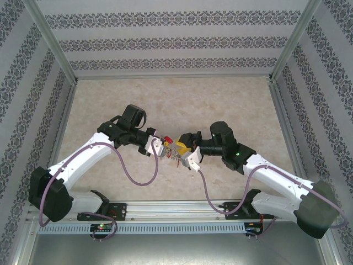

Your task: Put the keys on the keyring

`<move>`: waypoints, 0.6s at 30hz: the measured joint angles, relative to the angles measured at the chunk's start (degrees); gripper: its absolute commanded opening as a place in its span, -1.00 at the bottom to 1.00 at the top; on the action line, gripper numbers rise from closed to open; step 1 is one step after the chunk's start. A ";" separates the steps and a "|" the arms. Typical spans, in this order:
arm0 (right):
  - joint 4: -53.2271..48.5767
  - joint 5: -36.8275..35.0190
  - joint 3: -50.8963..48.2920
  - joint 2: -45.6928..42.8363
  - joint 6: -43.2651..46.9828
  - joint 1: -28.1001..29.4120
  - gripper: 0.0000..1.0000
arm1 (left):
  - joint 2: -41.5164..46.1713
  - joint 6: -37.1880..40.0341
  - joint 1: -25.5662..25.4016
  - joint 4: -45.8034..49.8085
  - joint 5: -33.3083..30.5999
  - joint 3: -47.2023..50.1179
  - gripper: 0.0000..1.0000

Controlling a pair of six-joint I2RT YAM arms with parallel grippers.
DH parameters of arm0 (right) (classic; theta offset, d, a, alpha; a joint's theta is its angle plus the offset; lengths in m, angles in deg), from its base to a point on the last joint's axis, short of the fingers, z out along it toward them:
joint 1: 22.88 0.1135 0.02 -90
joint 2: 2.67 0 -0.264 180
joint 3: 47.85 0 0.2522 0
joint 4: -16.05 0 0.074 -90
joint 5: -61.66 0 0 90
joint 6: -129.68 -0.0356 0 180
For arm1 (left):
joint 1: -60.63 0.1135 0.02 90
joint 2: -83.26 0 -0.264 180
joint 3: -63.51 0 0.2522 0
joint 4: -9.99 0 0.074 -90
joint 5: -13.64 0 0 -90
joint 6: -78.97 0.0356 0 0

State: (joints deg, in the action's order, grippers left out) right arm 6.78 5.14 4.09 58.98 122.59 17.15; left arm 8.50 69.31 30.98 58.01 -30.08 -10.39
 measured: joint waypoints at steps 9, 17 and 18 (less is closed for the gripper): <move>0.02 -1.18 -0.22 0.00 0.24 0.61 -0.19 | -0.22 -1.25 0.00 0.09 -0.02 0.00 -1.00; 0.48 -2.97 -1.33 -1.70 -0.44 -0.33 -0.10 | -1.20 -7.48 0.15 -0.26 -1.14 -0.57 -1.00; 0.44 -2.97 -1.42 -2.34 -0.48 -0.85 -0.10 | -1.36 -8.92 0.28 -0.37 -1.49 -1.01 -1.00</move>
State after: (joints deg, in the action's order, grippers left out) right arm 7.22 2.16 2.67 56.64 122.11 16.30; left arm 7.14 60.39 31.26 57.64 -31.56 -11.40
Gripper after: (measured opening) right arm 0.445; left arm 0.074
